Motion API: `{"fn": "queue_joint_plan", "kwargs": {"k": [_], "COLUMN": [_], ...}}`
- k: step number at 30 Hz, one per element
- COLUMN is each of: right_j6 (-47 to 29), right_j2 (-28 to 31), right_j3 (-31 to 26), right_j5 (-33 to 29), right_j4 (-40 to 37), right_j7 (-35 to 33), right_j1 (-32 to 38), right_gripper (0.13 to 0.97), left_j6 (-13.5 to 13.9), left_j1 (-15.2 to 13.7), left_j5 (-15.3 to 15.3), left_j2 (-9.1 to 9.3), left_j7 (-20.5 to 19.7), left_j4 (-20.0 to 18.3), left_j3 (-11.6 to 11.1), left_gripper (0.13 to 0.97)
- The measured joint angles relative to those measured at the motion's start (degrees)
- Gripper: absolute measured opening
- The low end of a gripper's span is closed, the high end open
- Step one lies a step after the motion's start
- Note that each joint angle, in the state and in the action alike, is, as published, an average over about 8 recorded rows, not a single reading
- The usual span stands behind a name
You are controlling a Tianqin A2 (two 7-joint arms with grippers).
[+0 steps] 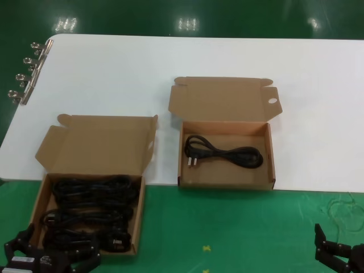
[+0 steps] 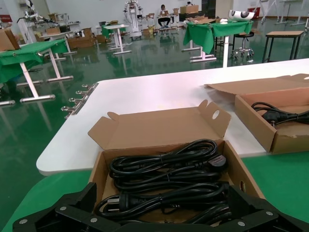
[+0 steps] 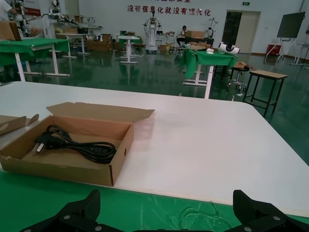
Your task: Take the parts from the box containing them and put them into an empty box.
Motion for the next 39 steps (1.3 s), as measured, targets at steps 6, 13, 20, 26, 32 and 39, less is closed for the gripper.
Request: {"fn": "queue_joint_plan", "kwargs": {"k": [6,13,20,26,32,39], "right_j6": [0.0,0.0,0.0,0.0,0.0,0.0], "right_j2": [0.0,0.0,0.0,0.0,0.0,0.0], "right_j3": [0.0,0.0,0.0,0.0,0.0,0.0], "right_j5": [0.0,0.0,0.0,0.0,0.0,0.0], "right_j4": [0.0,0.0,0.0,0.0,0.0,0.0], "right_j7": [0.0,0.0,0.0,0.0,0.0,0.0], "right_j1": [0.0,0.0,0.0,0.0,0.0,0.0], "right_gripper": [0.966,0.966,0.966,0.966,0.966,0.966], "left_j6": [0.0,0.0,0.0,0.0,0.0,0.0], "left_j1": [0.0,0.0,0.0,0.0,0.0,0.0], "left_j5": [0.0,0.0,0.0,0.0,0.0,0.0], "left_j2": [0.00,0.00,0.00,0.00,0.00,0.00], "left_j7": [0.0,0.0,0.0,0.0,0.0,0.0], "left_j4": [0.0,0.0,0.0,0.0,0.0,0.0], "left_j3": [0.0,0.0,0.0,0.0,0.0,0.0], "left_gripper": [0.966,0.966,0.966,0.966,0.966,0.966]}}
